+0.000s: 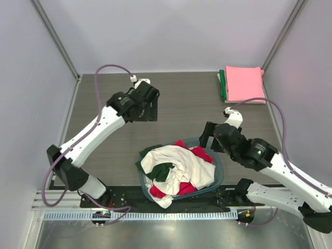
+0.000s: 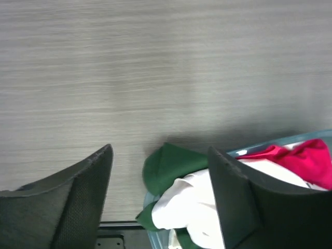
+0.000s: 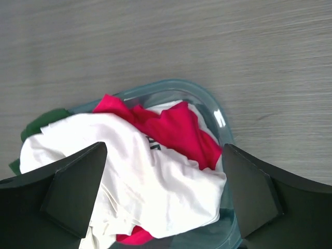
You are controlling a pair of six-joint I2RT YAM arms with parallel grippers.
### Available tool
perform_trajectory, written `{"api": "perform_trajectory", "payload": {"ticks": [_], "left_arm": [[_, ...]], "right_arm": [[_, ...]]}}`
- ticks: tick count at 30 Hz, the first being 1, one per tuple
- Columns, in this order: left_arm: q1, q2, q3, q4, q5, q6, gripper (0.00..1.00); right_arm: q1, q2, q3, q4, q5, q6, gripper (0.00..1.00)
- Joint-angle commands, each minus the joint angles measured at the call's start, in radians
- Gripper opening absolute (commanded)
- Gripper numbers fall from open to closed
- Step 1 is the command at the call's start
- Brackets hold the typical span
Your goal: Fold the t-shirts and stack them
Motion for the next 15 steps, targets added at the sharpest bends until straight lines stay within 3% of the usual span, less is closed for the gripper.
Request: {"api": "perform_trajectory", "payload": {"ticks": [1, 2, 4, 9, 15], "left_arm": [[0.021, -0.114, -0.061, 0.006, -0.106, 0.016, 0.81], [0.029, -0.137, -0.103, 0.009, -0.121, 0.019, 0.91], [0.038, -0.197, -0.159, 0.029, -0.143, 0.037, 0.99], [0.072, -0.396, -0.334, 0.071, -0.178, 0.047, 1.0], [0.095, -0.589, -0.493, 0.065, -0.209, 0.033, 1.0]], "right_arm": [[0.004, 0.11, 0.036, 0.092, -0.129, -0.066, 1.0], [0.007, 0.164, 0.048, 0.098, -0.186, -0.079, 1.0], [0.024, 0.203, 0.065, 0.132, -0.246, -0.108, 1.0], [0.13, 0.287, 0.07, 0.273, -0.363, -0.108, 1.0], [0.303, 0.456, 0.117, 0.281, -0.302, -0.102, 1.0]]}}
